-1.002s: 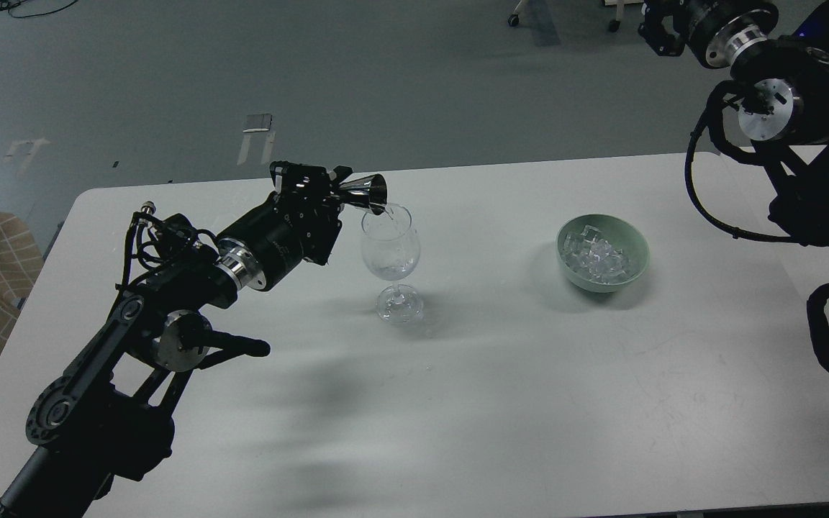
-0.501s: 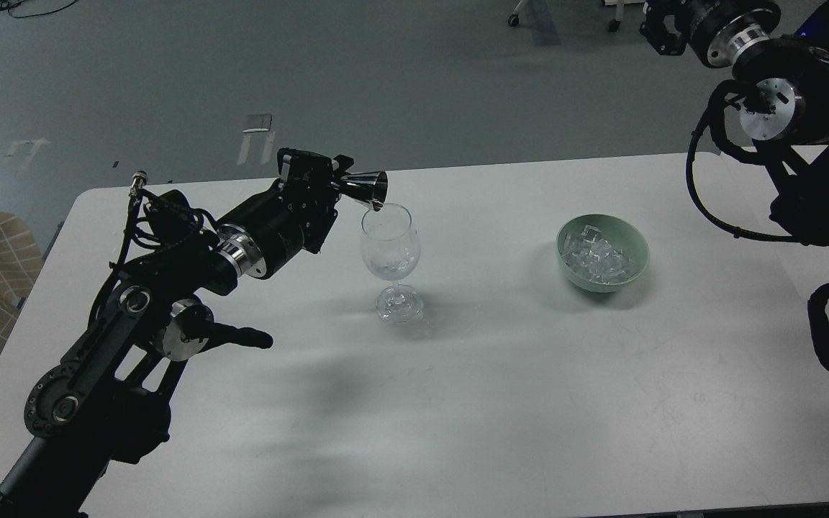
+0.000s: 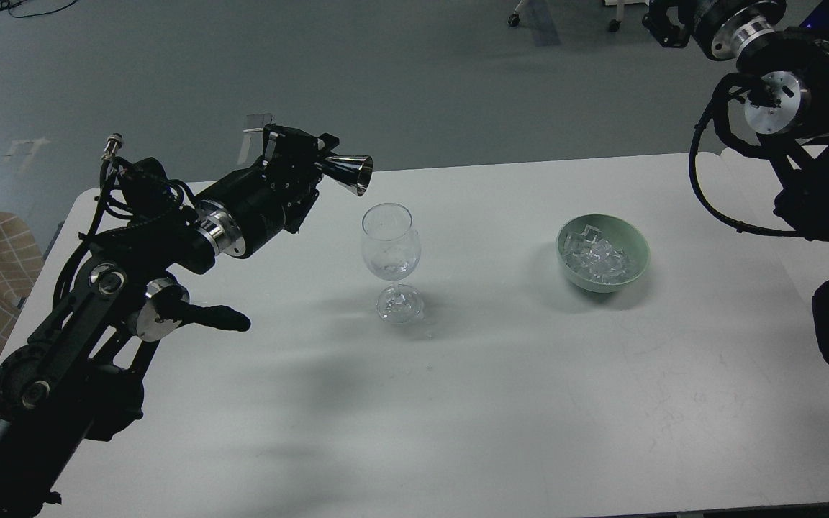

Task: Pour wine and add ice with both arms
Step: 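Tilt the jigger back upright and withdraw the left gripper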

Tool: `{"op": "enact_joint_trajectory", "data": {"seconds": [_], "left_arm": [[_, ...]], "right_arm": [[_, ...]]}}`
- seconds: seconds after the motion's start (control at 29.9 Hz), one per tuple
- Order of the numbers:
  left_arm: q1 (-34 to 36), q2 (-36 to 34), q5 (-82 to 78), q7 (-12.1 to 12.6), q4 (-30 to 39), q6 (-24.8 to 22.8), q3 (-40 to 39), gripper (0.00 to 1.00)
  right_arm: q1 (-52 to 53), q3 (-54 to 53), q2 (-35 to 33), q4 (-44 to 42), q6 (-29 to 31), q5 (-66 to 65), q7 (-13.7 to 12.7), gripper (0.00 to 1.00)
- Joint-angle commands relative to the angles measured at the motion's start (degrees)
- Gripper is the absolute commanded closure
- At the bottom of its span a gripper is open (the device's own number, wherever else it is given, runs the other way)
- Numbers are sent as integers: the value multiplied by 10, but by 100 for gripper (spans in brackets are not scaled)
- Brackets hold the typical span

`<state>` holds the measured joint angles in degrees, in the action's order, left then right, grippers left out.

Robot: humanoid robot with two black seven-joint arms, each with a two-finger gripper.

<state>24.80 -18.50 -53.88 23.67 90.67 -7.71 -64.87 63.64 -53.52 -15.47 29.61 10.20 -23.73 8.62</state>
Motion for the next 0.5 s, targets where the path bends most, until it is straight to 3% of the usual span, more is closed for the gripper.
{"op": "enact_joint_trajectory", "data": {"seconds": [0.0, 0.2, 0.37, 0.47], "left_arm": [[-2, 1, 0, 4, 10, -1, 0, 98], [-7, 9, 6, 2, 10, -2, -7, 98], [-33, 7, 21, -36, 10, -3, -28, 99], [-35, 14, 80, -41, 6, -1, -52, 99]], "right_arm": [[0, 1, -2, 0, 0, 0, 0, 0], [-2, 2, -8, 0, 1, 0, 0, 0], [-4, 3, -9, 0, 1, 0, 0, 0], [-5, 3, -9, 1, 0, 0, 0, 0]]}}
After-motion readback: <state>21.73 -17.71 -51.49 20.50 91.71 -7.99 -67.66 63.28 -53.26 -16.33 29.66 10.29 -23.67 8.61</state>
